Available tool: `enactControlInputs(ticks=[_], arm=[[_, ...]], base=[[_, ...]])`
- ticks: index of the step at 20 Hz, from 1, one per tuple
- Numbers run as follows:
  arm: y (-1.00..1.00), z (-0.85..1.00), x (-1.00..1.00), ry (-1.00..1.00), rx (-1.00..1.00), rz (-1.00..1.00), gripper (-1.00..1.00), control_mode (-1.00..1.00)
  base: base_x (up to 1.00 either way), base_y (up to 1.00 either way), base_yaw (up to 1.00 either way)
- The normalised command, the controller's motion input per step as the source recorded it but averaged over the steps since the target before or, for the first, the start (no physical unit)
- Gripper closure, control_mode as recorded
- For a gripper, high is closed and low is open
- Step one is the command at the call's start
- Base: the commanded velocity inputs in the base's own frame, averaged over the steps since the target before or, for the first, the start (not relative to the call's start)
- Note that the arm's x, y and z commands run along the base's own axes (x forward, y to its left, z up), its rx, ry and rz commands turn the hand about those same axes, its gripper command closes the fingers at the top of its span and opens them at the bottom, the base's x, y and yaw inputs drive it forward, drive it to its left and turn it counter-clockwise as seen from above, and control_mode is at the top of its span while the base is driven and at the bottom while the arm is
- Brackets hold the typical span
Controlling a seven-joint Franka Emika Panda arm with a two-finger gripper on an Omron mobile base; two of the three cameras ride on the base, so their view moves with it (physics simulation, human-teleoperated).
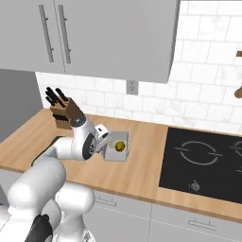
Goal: Take the meat container that has the fish and place it on the second highest rack of the freezer. Then take the vegetable container that has the garlic and lemon and place it on the highest rack of the freezer.
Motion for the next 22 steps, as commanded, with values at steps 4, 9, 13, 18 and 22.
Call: enactControlInputs(ticks=[4,9,13,18,22], arm=[[0.02,-0.07,-0.01,0.00,-0.02,0.00,-1.00,-1.00],[-0.12,-0.05,0.50,0.00,0.00,0.07,-1.00,-1.00],[-0.32,-0.19,0.58,0.02,0.03,0.13,-1.00,-1.00],[-0.03,-0.55,0.21,0.13,0.00,0.16,-1.00,-1.00],[0.00,-0.69,0.37,0.20,0.00,0.20,-1.00,-1.00]], base=[[0.00,0.00,0.00],[0.00,0.00,0.00],[0.00,0.00,0.00],[0.00,0.00,0.00],[0.00,0.00,0.00]])
